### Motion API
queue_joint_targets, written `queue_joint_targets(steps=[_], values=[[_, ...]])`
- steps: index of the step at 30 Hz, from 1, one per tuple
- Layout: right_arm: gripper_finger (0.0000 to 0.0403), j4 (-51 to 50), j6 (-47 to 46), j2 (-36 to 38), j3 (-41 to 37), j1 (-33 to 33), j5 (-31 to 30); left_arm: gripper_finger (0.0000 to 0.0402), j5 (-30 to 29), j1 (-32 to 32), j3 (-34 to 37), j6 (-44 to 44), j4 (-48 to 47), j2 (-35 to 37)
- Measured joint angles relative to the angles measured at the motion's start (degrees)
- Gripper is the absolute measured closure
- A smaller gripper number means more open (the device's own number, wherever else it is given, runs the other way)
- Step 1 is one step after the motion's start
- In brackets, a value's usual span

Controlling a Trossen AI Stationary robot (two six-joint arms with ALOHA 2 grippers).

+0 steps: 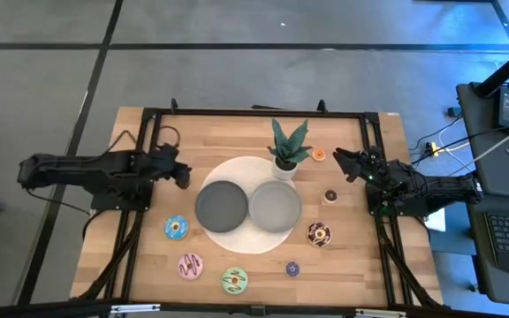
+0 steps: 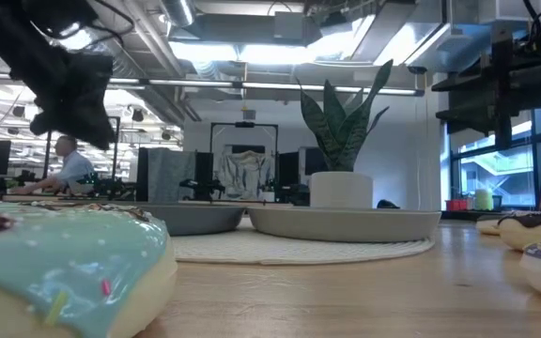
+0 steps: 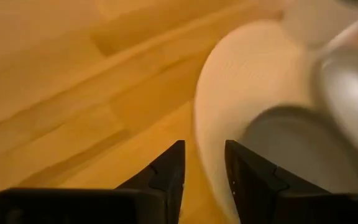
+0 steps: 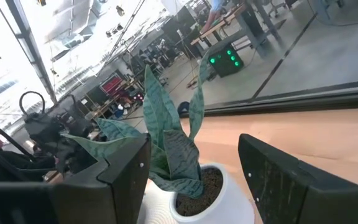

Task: Pick & Place donuts
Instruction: Put the small brown doughnut on the dark gray plate

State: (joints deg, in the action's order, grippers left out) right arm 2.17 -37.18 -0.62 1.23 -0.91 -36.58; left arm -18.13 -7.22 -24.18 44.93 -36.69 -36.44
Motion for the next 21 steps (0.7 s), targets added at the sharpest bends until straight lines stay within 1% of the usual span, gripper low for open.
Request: queue_joint_targets(steps=[6,11,21], values=[[0.0159,0.00,-0.05,-0.02,0.00,0.00,0.02,0.0307,0.00,0.00,0.00,3.78,-0.24,-7.20],[0.0159,0.00,-0.08,-0.02,0.00,-0.02,0.17,0.0315,-0.26,-0.02,0.01,7.95,-3.41,-11.04],[0.0159,0.00,-0.08,-0.02,0.00,-0.02,0.17,0.0309,-0.57,-0.02,0.02,6.59,-2.95,-12.28]])
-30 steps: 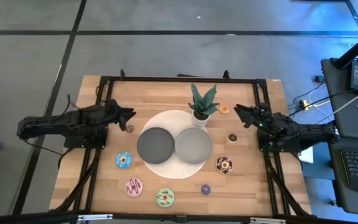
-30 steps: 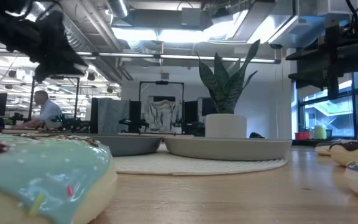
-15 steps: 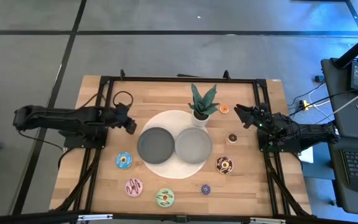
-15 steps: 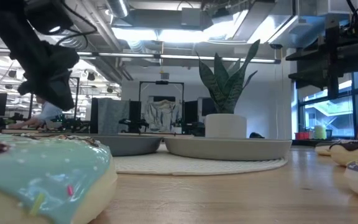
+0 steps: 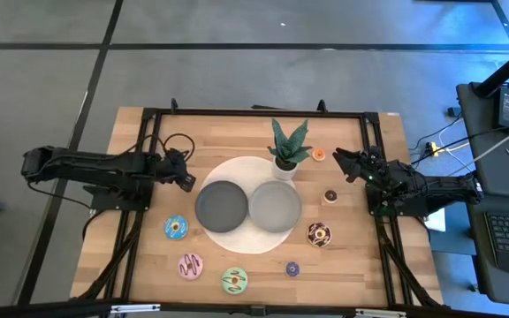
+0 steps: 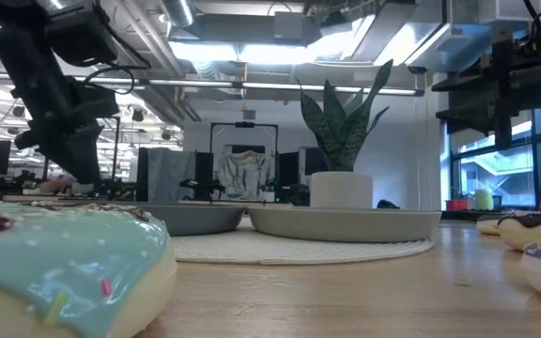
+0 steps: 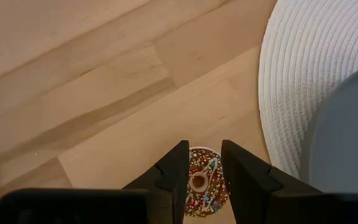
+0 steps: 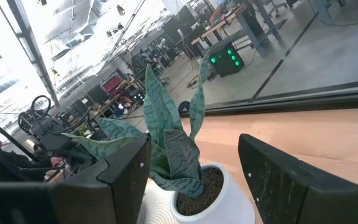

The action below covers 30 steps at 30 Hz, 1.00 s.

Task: Pick & Place donuts
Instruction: Put the small brown doughnut on the dark gray plate

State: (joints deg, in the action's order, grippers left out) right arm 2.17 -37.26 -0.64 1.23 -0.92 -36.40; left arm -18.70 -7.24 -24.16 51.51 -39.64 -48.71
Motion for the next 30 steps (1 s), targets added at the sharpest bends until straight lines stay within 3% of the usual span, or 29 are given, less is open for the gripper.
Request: queue_joint_targets(steps=[5,12,16,30], values=[[0.0159,0.00,0.00,0.00,0.00,0.00,0.00,0.0290,-0.44,0.00,0.00,2.81,-0.60,0.00],[0.0159,0.00,-0.03,0.00,0.00,0.02,0.00,0.0223,0.95,0.00,0.00,5.35,-3.91,-0.21],[0.0159,0.00,-0.07,0.00,0.00,0.00,0.00,0.0204,4.96,0.02,0.00,5.35,-3.89,-0.19],[0.0159,0.00,-0.17,0.00,0.00,0.00,-0.02,0.0240,4.80,0.00,0.02,8.41,-5.11,-3.52]])
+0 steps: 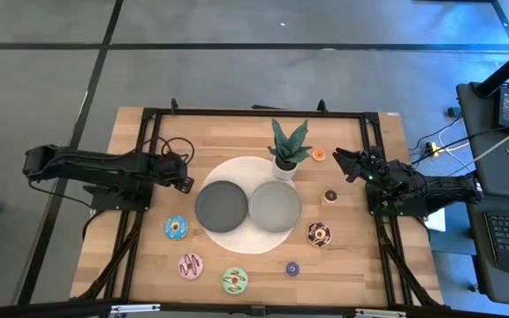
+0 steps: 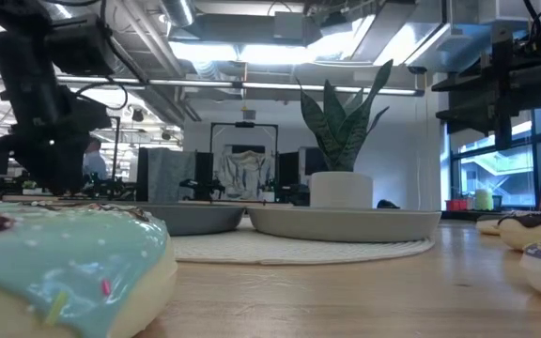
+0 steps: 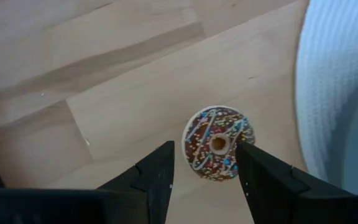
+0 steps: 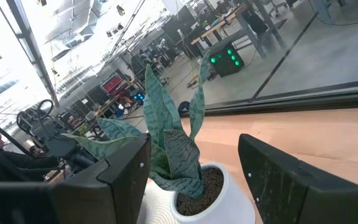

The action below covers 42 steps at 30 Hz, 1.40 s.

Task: Pick & Place donuts
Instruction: Put the small brown doughnut on the dark gray plate

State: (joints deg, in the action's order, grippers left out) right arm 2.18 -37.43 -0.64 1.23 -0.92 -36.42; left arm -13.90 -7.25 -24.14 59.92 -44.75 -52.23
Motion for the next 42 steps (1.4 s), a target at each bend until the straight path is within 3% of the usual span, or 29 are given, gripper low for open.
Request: queue_joint_targets(steps=[20,38,42], values=[[0.0159,0.00,0.11,0.00,0.00,0.01,-1.46,0.0265,0.01,0.00,0.00,5.71,4.31,-11.30],[0.0159,0.00,0.16,0.00,0.00,-0.01,-1.51,0.0351,1.47,0.00,-0.70,4.70,5.56,-10.17],[0.0159,0.00,0.37,0.00,0.00,-0.01,-1.55,0.0350,1.39,0.02,-4.30,-1.45,9.11,-8.06]])
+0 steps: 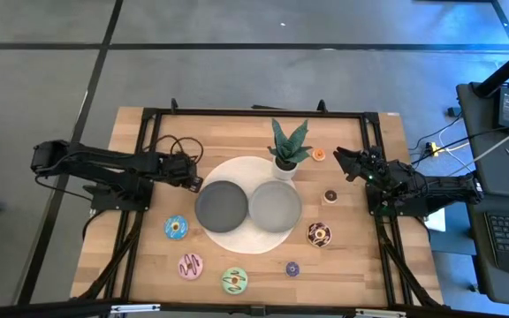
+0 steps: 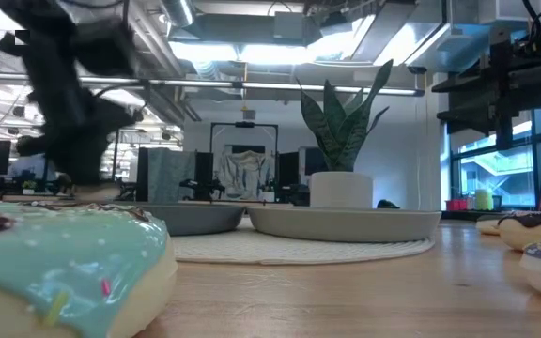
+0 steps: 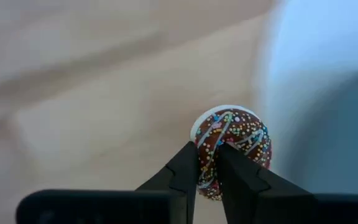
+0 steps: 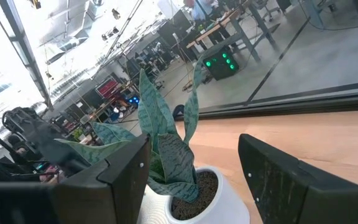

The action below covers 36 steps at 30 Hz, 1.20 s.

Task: Pick & Place donuts
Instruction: Put the small brown doughnut on the dark gray plate

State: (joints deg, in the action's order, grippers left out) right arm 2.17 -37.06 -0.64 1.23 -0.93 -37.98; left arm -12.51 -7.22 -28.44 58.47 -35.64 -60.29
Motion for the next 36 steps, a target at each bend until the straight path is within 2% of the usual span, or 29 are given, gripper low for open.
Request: queue_joint_targets(steps=[4,7,15,23,28,36], values=[[0.0159,0.00,0.17,0.00,0.00,0.00,0.00,0.0346,1.72,0.69,-3.26,-9.98,8.81,0.41],[0.0159,0.00,0.22,0.00,0.00,0.01,0.00,0.0349,4.93,1.50,-5.09,-13.94,11.73,-1.21],[0.0159,0.00,0.30,0.02,0.00,0.02,0.00,0.0365,6.29,5.46,-8.66,-17.91,11.93,-13.07],[0.0159,-0.02,1.44,0.02,0.00,0.00,0.00,0.0354,6.27,6.00,-13.83,-21.79,11.95,-23.77],[0.0159,0.00,1.42,0.02,0.00,0.00,0.02,0.0350,7.39,5.99,-14.76,-21.81,11.90,-26.38],[0.0159,0.00,1.46,0.02,0.00,0.02,0.02,0.0349,7.08,5.29,-14.76,-22.82,11.88,-26.52]])
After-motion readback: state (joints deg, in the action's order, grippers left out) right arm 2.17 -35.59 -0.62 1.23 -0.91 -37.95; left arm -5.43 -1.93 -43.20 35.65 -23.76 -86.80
